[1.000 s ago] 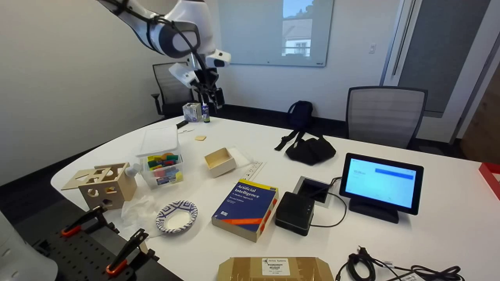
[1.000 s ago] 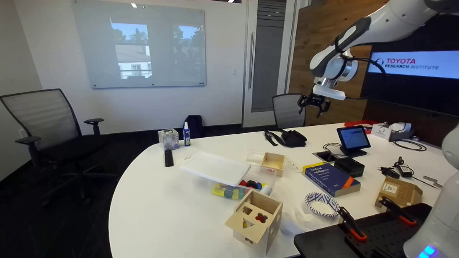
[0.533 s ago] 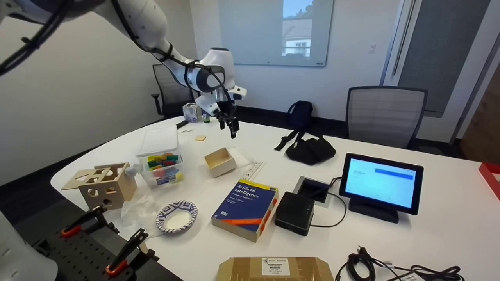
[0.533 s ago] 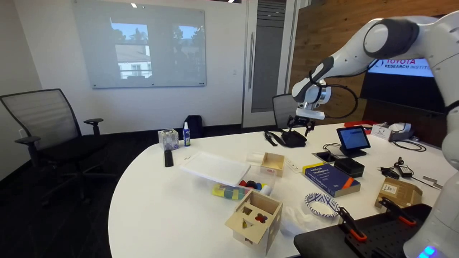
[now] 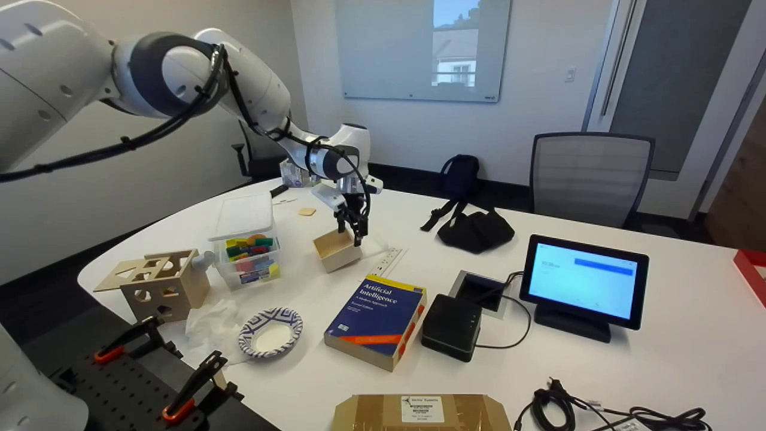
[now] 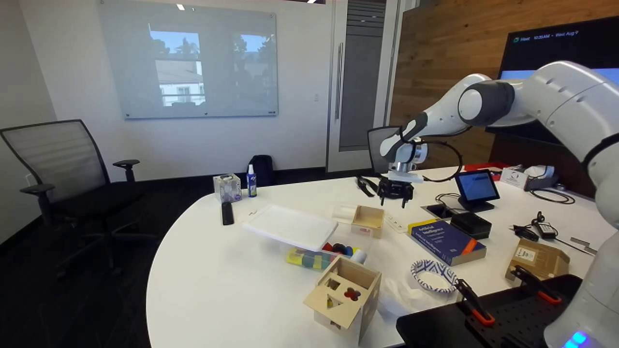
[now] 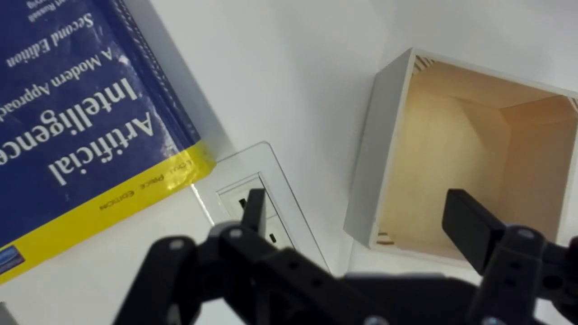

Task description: Move the small wooden box forward, pick up the white container, put it in the lunchbox and put the white lid on the lunchbox

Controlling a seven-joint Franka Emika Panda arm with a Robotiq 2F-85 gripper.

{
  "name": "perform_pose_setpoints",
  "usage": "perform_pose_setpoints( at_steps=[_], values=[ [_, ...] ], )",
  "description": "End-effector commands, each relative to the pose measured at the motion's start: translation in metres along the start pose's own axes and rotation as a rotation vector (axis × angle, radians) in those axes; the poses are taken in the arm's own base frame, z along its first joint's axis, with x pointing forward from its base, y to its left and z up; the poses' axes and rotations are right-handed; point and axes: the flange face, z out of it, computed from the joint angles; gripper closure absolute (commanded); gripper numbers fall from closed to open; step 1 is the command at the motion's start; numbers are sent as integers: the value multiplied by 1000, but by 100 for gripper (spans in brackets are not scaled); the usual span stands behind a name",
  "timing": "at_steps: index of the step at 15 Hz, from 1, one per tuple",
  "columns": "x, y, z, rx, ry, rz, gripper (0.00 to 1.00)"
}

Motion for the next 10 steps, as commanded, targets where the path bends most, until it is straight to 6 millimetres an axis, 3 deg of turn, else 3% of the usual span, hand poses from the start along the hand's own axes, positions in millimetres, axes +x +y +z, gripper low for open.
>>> perform_pose_setpoints(
  at_steps=[1, 5, 6, 7, 10],
  values=[
    [9, -12, 16, -3, -56, 5, 0],
    [13, -11, 39, -17, -89, 13, 0],
    [14, -11, 45, -19, -94, 13, 25],
    [15, -11, 49, -20, -97, 14, 26],
    [16, -11, 64, -20, -112, 8, 51]
  ],
)
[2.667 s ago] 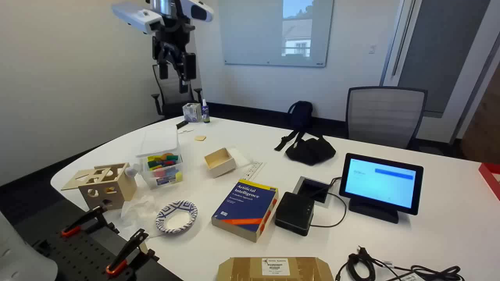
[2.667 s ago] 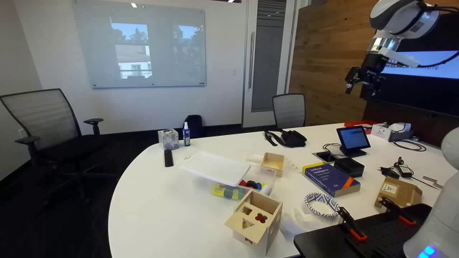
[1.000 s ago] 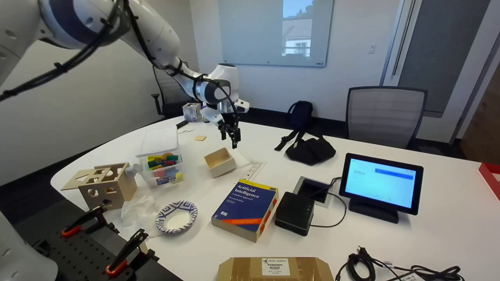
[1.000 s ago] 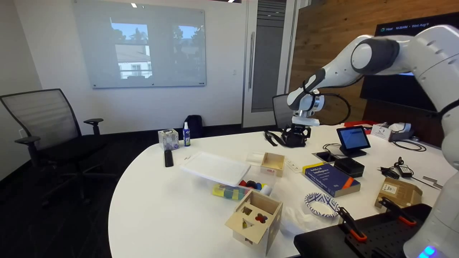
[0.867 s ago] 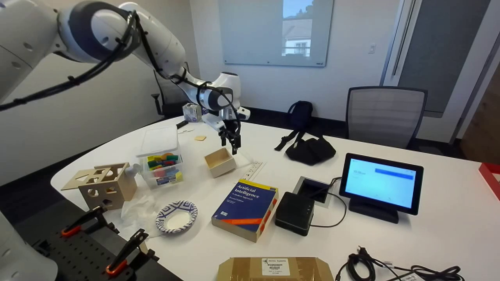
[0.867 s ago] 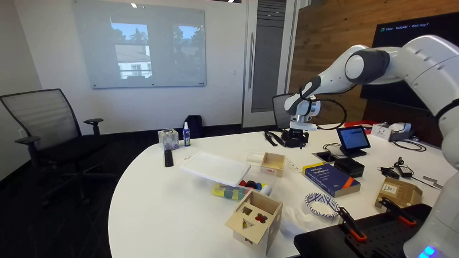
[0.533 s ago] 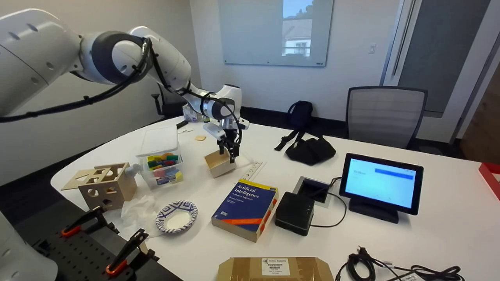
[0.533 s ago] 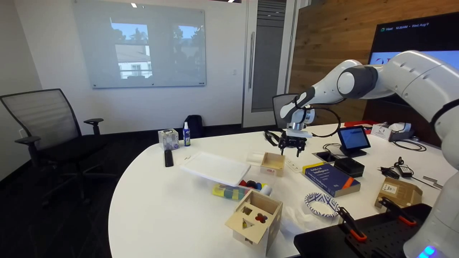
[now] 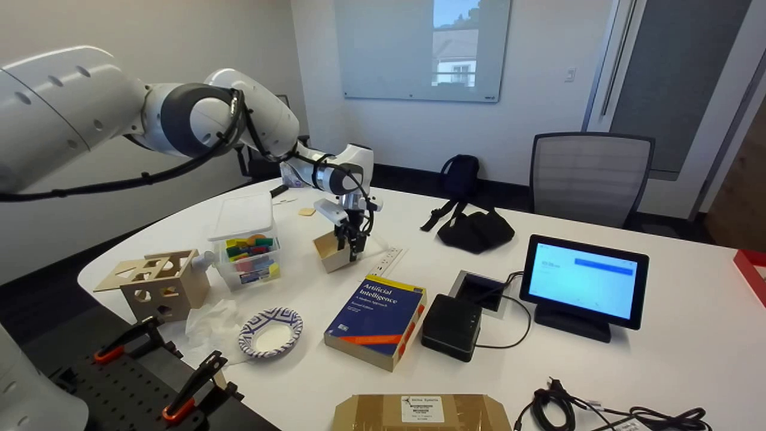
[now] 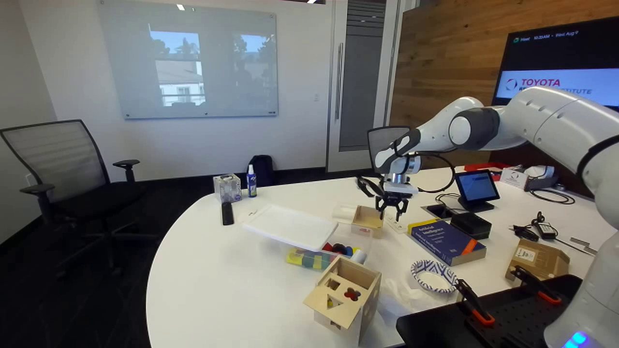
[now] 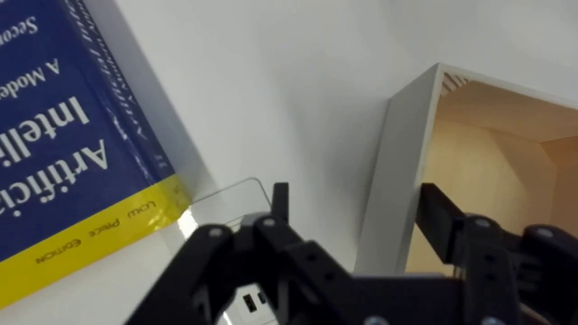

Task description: Move the small wooden box forward, pick up the white container, put it in the lunchbox and put the white lid on the lunchbox

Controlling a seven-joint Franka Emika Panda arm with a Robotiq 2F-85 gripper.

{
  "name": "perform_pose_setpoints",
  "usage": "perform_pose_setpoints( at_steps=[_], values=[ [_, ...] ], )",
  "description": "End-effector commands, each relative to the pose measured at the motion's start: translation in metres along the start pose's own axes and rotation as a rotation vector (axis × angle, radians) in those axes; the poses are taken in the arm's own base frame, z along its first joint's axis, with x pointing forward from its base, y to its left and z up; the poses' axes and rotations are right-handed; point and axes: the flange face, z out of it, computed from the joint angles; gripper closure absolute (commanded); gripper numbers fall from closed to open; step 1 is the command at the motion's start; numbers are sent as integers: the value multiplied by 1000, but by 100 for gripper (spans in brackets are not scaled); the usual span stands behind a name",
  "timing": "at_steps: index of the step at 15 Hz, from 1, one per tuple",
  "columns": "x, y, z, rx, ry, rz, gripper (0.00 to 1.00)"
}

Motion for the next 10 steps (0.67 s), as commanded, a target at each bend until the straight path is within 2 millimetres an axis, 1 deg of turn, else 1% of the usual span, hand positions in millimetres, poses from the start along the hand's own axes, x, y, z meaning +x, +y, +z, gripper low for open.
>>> perform_pose_setpoints(
  at_steps=[1, 4, 5, 6, 7, 9, 10],
  values=[
    [7, -6, 10, -6, -24, 17, 58],
    [10, -9, 13, 2, -24, 16, 80],
    [10, -12, 11, 6, -21, 13, 89],
    [11, -14, 9, 9, -20, 14, 95],
    [11, -17, 4, 17, -17, 9, 100],
    [9, -23, -7, 42, -6, 0, 100],
    [9, -25, -14, 55, 6, 2, 98]
  ],
)
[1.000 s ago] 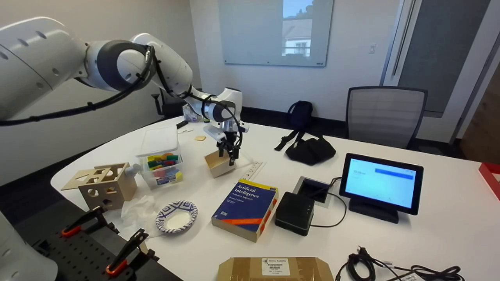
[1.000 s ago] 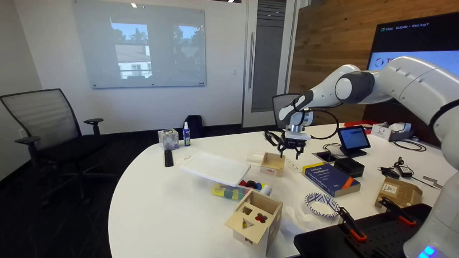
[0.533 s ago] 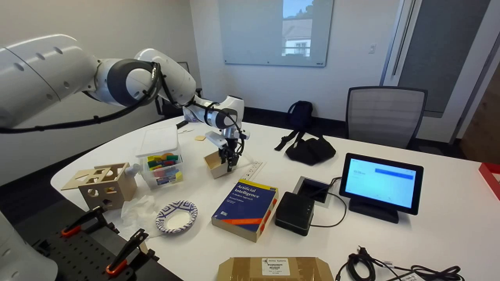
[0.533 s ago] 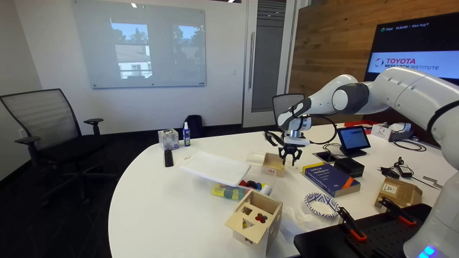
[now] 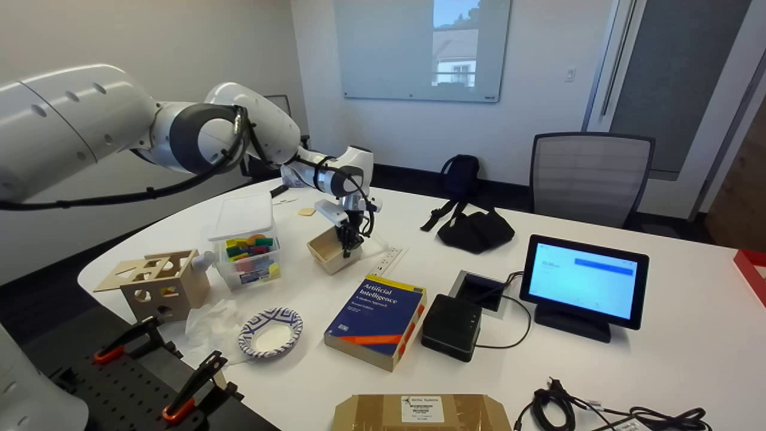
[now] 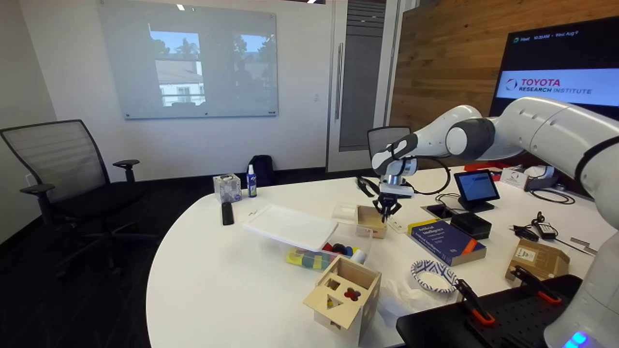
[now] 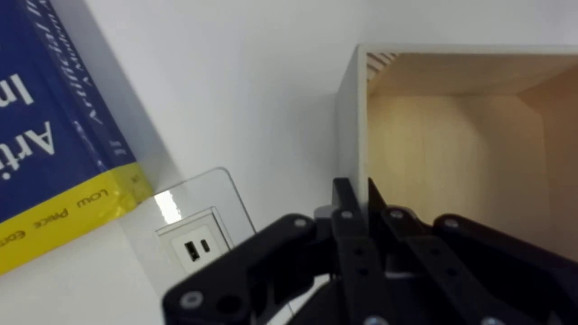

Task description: Move the small wooden box forward, pick up the white container, put it in the lunchbox and put the white lid on the lunchbox

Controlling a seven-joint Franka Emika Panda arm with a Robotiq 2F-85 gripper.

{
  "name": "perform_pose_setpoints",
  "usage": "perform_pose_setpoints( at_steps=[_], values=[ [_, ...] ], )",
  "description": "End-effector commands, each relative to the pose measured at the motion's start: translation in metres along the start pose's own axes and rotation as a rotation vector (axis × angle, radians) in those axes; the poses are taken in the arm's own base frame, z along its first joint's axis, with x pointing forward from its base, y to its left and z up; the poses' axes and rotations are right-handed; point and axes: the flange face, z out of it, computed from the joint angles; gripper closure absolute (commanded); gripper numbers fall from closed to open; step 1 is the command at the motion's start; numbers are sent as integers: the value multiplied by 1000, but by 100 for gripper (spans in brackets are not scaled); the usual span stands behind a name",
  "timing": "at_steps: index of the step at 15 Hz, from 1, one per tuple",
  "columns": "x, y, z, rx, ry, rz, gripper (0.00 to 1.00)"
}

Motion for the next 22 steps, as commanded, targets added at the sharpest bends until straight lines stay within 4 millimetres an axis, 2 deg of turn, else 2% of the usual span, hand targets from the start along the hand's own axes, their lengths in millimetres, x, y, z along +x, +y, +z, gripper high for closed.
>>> perform_pose_setpoints(
  at_steps=[1, 4, 8, 10, 13, 16, 22],
  values=[
    [-2, -9, -28, 47, 6, 21, 98],
    [-2, 7, -41, 50, 19, 48, 98],
    [-7, 48, -45, 0, -19, 57, 98],
    [-15, 62, -38, -7, -80, 47, 98],
    [-36, 74, -23, -20, -178, 0, 98],
    [-50, 84, -9, -38, -200, 5, 98],
    [-62, 89, 16, -57, -247, 5, 98]
  ],
)
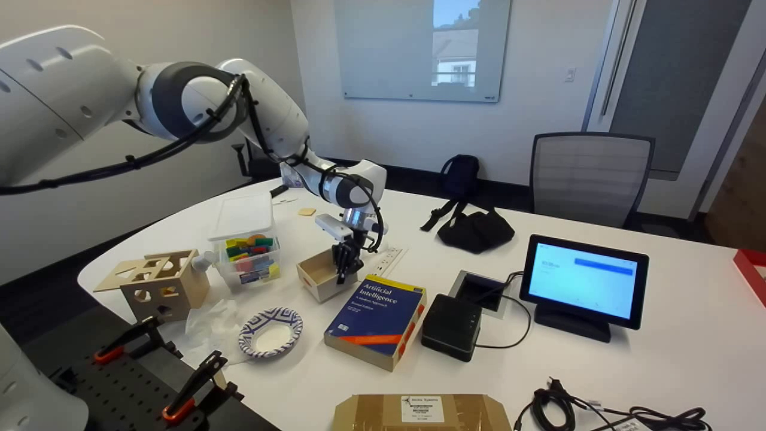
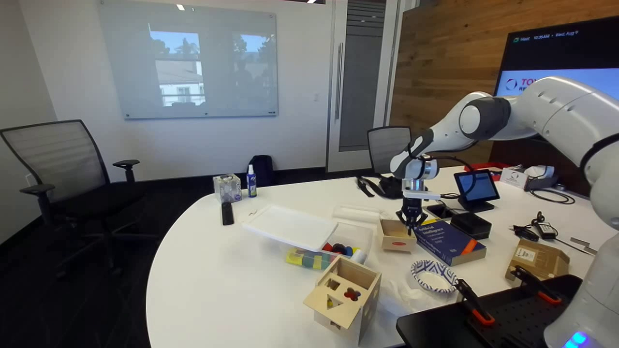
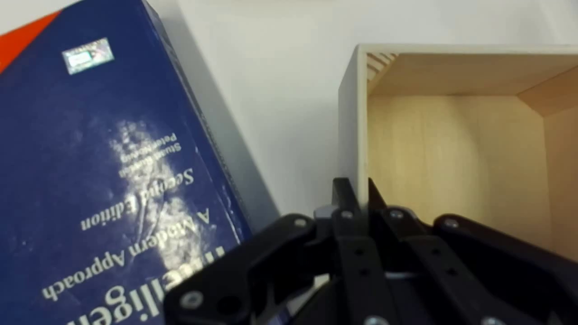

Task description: Move the small wooden box forward, pick up the white container, put it in the lunchbox and put the white lid on the lunchbox

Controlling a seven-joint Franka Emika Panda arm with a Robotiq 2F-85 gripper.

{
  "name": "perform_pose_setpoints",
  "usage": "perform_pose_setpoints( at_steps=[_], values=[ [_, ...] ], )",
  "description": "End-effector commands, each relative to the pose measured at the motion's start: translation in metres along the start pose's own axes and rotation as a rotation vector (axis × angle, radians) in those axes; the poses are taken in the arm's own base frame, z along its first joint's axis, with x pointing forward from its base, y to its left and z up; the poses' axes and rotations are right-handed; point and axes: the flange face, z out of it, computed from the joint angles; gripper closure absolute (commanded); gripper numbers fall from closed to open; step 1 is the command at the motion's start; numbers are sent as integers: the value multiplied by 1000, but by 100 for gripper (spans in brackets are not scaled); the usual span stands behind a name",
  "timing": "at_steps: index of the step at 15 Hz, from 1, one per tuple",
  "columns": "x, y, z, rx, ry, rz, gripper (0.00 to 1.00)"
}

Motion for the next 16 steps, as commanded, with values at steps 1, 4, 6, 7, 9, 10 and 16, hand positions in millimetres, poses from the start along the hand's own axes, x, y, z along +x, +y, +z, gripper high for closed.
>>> perform_pose_setpoints(
  at_steps=[1, 4, 6, 7, 9, 10, 16],
  values=[
    [-14, 2, 5, -10, -43, -12, 98],
    [-17, -1, 6, -3, -59, -2, 68],
    [-24, -11, -4, 8, -57, -18, 61],
    [-30, -17, -9, 13, -62, -36, 54],
    [-53, -35, -17, 5, -125, -51, 39],
    [-68, -44, -20, -1, -180, -62, 30],
    [-158, -85, -41, 31, -354, -112, 0]
  ],
)
